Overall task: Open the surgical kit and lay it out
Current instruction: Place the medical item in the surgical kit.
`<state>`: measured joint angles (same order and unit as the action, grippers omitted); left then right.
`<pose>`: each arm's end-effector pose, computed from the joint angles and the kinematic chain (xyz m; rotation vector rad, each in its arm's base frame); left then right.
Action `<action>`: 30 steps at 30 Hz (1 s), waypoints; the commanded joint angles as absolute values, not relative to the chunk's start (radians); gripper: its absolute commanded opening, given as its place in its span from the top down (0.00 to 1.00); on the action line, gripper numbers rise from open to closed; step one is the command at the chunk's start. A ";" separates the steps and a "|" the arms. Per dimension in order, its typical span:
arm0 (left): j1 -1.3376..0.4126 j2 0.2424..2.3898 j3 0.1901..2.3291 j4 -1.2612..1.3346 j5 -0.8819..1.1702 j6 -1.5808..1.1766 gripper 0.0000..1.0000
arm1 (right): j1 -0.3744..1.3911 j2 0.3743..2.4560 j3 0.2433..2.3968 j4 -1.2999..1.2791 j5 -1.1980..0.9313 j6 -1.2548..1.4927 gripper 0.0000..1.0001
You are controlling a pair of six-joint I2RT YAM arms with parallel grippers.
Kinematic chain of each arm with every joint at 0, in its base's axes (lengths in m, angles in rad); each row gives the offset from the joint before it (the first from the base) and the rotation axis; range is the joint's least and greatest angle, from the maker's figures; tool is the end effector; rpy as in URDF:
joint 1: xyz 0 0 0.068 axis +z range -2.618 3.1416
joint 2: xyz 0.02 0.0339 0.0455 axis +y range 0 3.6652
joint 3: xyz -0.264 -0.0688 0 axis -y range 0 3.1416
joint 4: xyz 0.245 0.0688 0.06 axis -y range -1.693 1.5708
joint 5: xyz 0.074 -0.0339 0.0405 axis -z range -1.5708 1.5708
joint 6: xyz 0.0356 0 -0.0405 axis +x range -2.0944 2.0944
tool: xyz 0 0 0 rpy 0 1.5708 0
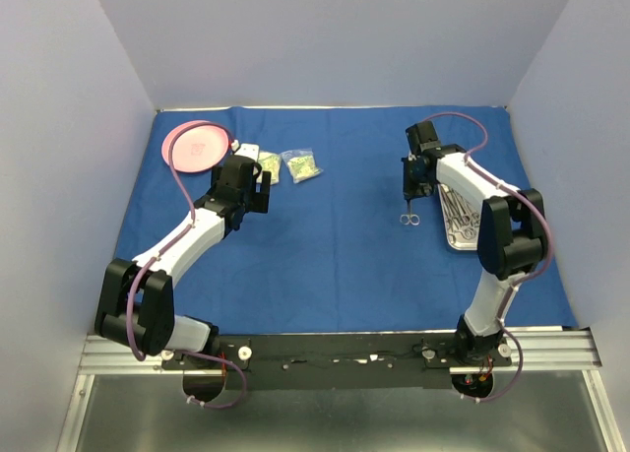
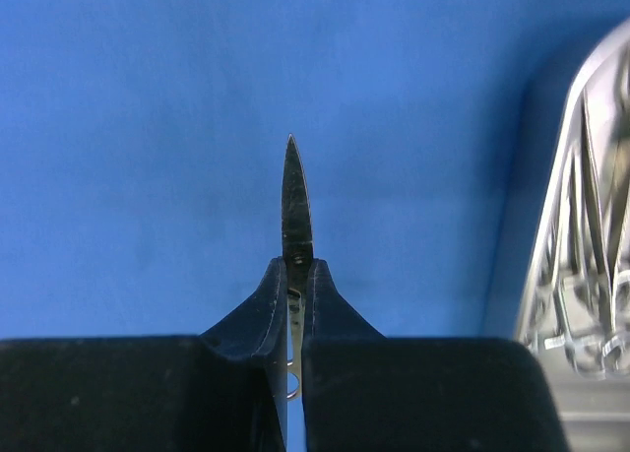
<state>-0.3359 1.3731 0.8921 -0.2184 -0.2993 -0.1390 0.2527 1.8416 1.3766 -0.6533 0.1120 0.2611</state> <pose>0.2827 -0.0876 0.2427 0.0634 2.2337 0.0826 0.3731 0.0922 0.2133 0.0458 2.6760 0.0114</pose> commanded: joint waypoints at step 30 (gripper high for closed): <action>-0.334 1.385 0.927 -0.219 -0.305 -0.138 0.01 | 0.255 2.125 1.865 -0.770 0.138 0.163 0.50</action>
<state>-0.3359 1.3926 0.8936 -0.2195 -0.3008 -0.1387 0.2527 2.2398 1.8343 -0.7174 0.1341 0.2005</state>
